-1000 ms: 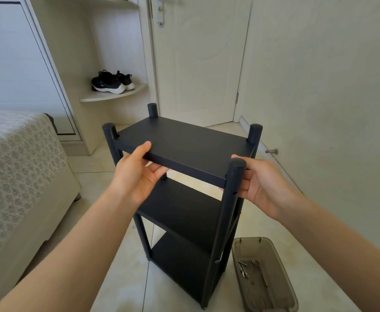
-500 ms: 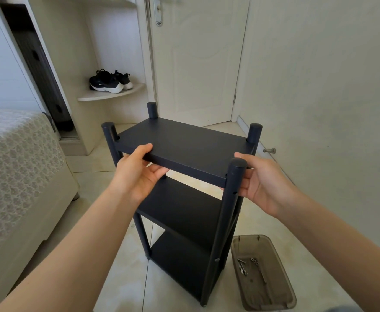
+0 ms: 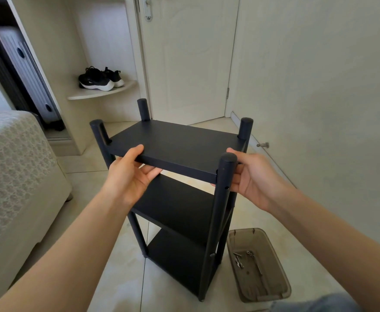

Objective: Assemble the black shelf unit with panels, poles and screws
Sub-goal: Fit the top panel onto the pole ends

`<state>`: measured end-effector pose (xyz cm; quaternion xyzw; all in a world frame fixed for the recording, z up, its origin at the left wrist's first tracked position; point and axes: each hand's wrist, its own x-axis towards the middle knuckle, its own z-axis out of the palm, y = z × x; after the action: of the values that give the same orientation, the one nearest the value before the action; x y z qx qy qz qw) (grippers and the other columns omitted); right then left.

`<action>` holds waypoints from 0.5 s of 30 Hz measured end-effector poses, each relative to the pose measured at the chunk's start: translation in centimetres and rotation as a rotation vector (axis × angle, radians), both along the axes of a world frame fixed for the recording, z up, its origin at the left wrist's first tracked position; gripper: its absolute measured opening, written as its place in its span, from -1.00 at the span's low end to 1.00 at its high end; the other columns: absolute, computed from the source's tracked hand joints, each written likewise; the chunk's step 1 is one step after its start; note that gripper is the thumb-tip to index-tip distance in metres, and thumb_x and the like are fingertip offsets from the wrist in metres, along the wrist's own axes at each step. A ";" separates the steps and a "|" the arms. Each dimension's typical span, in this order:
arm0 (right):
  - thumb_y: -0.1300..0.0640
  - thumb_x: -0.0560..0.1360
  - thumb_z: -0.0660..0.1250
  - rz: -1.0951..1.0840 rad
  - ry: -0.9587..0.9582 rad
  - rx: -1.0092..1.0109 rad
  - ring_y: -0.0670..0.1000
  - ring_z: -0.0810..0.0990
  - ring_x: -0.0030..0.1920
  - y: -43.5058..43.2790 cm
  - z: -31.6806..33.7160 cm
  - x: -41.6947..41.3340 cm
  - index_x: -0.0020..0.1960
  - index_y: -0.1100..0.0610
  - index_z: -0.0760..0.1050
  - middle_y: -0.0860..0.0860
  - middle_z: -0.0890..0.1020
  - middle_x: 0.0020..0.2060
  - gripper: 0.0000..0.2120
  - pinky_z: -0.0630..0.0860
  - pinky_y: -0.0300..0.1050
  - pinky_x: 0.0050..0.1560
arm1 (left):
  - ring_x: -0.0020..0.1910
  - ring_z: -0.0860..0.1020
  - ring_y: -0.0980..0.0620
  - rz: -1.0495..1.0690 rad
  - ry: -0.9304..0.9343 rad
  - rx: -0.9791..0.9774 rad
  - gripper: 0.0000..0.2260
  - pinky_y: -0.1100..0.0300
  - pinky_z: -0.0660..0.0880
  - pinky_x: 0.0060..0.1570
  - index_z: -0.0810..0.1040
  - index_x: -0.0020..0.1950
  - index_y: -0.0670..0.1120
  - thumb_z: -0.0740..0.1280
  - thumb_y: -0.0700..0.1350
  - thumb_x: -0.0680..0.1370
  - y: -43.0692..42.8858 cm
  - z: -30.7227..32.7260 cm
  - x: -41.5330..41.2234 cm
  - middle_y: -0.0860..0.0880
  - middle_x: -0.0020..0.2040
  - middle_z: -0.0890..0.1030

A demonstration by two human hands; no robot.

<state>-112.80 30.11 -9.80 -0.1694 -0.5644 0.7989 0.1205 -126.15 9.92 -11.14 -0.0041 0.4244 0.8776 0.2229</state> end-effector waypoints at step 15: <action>0.17 0.60 0.26 0.034 -0.006 0.061 0.20 0.66 0.09 -0.6 0.5 1.0 0.22 0.16 0.47 0.19 0.66 0.09 -0.79 0.60 0.16 0.12 | 0.09 0.68 -0.23 -0.275 0.006 0.053 -0.40 -0.01 0.66 -0.09 0.41 0.42 -0.17 0.45 -0.37 0.39 3.7 0.7 6.2 -0.25 0.24 0.62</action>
<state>-111.77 29.53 -9.34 -0.1586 -0.5917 0.7827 0.1103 -119.97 13.58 -10.42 0.0626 0.3984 0.8496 0.3398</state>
